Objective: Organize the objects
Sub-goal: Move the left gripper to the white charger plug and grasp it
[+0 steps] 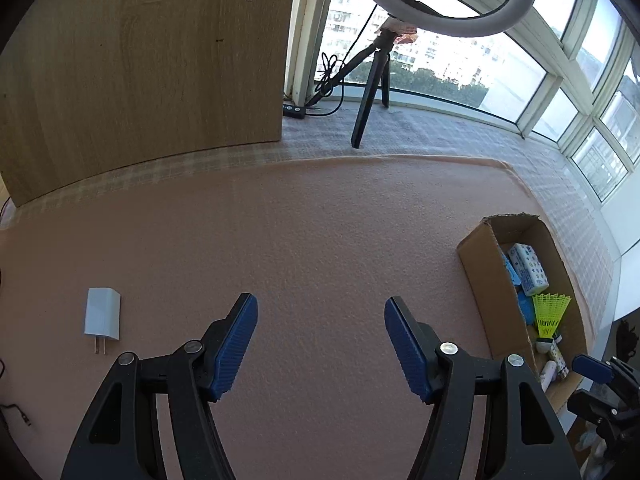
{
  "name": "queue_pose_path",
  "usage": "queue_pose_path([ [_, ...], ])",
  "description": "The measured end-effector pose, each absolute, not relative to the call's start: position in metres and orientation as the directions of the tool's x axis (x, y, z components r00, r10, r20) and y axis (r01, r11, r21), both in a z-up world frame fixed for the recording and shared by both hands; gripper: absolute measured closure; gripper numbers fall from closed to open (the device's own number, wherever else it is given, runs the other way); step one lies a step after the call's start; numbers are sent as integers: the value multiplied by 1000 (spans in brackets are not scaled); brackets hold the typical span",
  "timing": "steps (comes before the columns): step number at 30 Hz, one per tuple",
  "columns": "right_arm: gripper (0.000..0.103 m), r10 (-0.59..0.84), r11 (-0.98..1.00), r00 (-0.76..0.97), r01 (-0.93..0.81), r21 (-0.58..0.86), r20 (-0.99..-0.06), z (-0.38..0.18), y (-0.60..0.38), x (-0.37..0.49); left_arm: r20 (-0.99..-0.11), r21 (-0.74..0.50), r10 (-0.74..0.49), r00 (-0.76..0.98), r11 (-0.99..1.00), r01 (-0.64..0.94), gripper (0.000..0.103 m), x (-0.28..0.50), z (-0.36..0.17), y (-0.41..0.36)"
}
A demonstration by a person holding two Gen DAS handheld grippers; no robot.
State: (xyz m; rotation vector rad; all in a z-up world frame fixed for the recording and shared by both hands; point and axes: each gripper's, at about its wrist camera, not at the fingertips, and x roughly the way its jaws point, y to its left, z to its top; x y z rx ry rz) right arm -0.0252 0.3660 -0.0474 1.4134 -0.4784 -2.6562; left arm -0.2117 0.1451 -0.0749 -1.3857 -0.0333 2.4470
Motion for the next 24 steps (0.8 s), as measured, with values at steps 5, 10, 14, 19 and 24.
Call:
queue_pose_path([
  [5,43,-249,-945,-548,-44,325,-798,-51,341,-34,-846,-161,229,-481,-971,-179,34,-224,-84,84],
  [10,43,-263,-944,-540,-29,330,-799,-52,322,-38,-865,-145,184,-467,-982,-120,34,-241,-94,34],
  [14,43,-266,-945,-537,-19,326,-801,-52,309,-38,-877,-157,172,-450,-985,-70,34,-261,-100,-2],
  [19,43,-251,-948,-536,-32,317,-806,-51,304,-34,-889,-181,167,-427,-984,-8,41,-286,-113,-36],
  [24,43,-221,-949,-538,-74,307,-814,-51,312,-28,-899,-233,196,-392,-971,50,54,-305,-131,-64],
])
